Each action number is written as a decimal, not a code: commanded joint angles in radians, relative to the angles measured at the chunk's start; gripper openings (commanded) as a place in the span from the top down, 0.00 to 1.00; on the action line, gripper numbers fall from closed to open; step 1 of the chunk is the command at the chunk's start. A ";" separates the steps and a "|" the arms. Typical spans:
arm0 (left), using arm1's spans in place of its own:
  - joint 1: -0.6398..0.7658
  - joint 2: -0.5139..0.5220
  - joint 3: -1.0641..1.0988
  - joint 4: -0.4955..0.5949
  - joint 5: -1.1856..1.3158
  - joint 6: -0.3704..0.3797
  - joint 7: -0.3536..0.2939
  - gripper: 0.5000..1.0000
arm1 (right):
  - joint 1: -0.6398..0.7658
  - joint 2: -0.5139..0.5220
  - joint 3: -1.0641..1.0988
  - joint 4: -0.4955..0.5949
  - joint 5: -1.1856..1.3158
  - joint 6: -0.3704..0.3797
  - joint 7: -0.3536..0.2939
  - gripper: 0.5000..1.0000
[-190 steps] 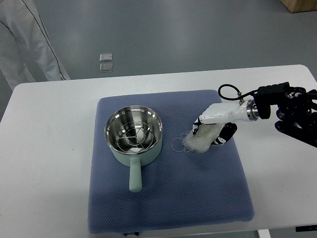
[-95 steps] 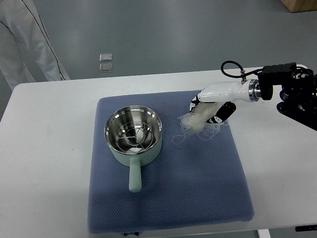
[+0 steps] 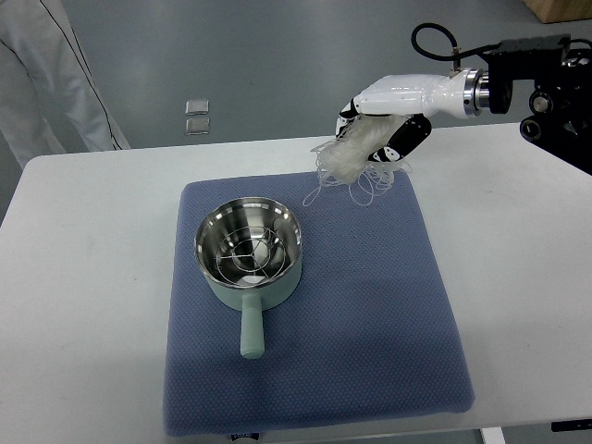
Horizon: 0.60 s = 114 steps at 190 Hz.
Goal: Put vermicelli into pot with right hand
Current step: 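Lift the vermicelli with the right hand off the mat, then carry the vermicelli over the steel pot and lower it in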
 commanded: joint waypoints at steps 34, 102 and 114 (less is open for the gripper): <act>0.000 0.000 0.000 0.000 0.000 0.000 0.000 0.00 | 0.069 0.121 0.000 0.003 0.055 0.013 0.001 1.00; 0.000 0.000 0.000 0.002 0.000 0.000 0.000 0.00 | 0.011 0.291 0.009 -0.003 0.054 0.005 -0.001 1.00; 0.000 0.000 0.000 0.000 0.000 0.000 0.000 0.00 | -0.007 0.312 0.009 -0.015 0.049 0.002 -0.001 1.00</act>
